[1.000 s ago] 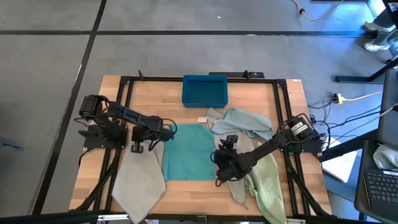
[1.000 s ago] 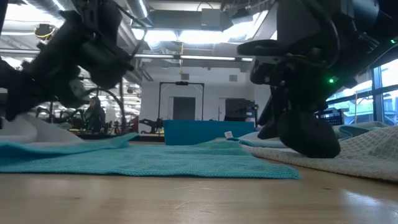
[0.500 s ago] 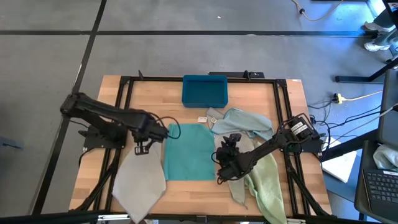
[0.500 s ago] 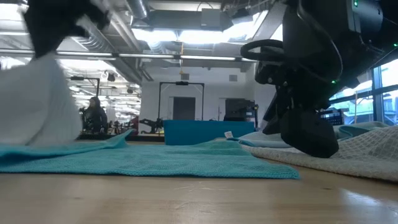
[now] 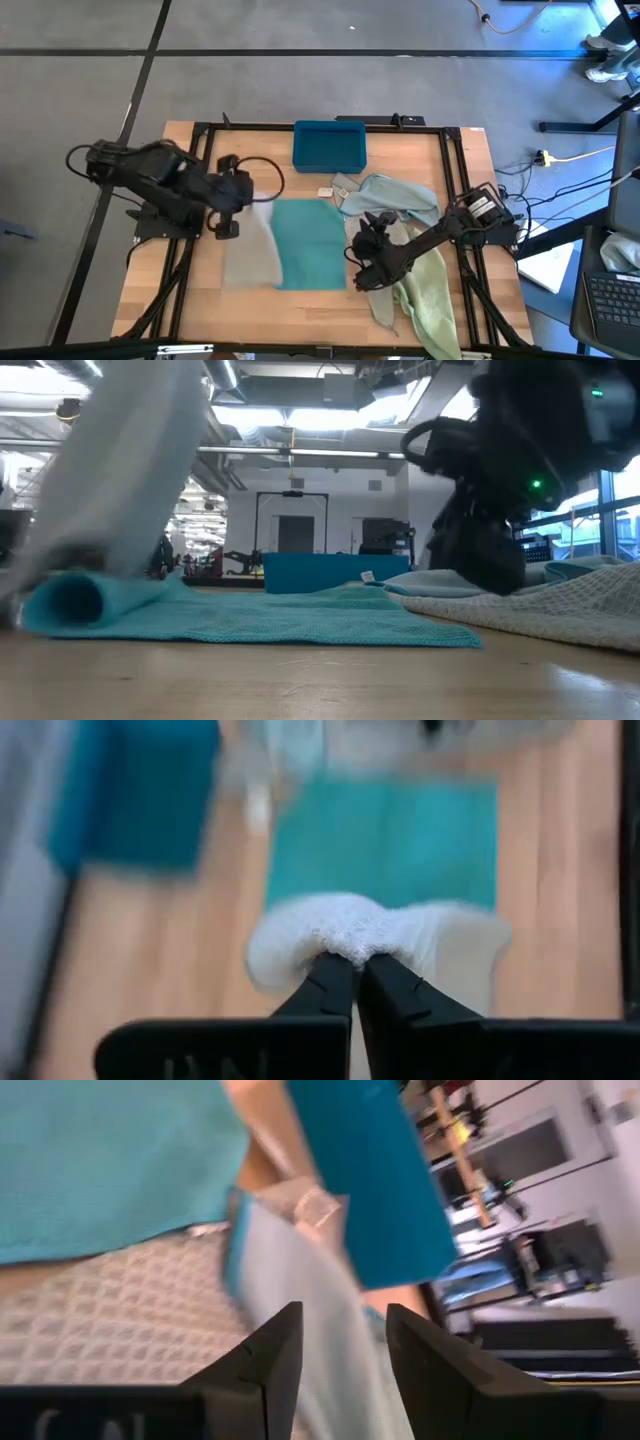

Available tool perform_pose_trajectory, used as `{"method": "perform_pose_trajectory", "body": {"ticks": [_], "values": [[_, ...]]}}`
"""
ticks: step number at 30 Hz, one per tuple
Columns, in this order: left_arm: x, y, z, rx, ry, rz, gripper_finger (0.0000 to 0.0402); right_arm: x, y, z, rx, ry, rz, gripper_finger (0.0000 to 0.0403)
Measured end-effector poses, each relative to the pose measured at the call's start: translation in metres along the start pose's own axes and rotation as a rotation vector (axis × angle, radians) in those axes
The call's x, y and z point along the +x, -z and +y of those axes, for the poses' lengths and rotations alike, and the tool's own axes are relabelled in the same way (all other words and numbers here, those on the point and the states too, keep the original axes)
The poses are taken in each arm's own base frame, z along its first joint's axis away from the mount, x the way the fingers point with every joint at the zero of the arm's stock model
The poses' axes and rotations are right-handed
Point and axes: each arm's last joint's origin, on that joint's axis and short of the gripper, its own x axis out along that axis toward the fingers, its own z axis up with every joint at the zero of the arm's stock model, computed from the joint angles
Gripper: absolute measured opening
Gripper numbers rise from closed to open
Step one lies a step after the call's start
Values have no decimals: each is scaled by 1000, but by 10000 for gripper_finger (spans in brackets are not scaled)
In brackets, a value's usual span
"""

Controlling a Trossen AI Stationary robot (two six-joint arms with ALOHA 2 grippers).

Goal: Fold microfiber towels
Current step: Move the left gray towel to the top right of the table

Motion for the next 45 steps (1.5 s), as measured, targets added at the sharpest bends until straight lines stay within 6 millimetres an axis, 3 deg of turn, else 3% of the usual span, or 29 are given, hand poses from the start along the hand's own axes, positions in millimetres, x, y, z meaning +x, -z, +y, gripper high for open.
{"method": "perform_pose_trajectory", "body": {"ticks": [6,13,17,22,31,40,45], "values": [[-20,-34,-3,198,-20,-361,0,-36,-9,-34,136,73,-160,149],[-10,-74,9,354,-173,-589,0,-64,-18,-69,284,29,-244,149],[13,-101,18,406,-191,-682,0,-70,-19,-81,323,5,-247,149],[61,-122,38,438,-233,-633,0,-79,-19,-87,363,-34,-261,149],[128,-156,66,443,-83,-819,0,-104,-13,-100,409,-116,-316,149],[152,-175,67,468,-15,-1047,0,-112,-11,-122,449,-154,-326,149],[163,-175,66,453,-9,-1024,0,-112,-9,-121,453,-196,-255,149]]}}
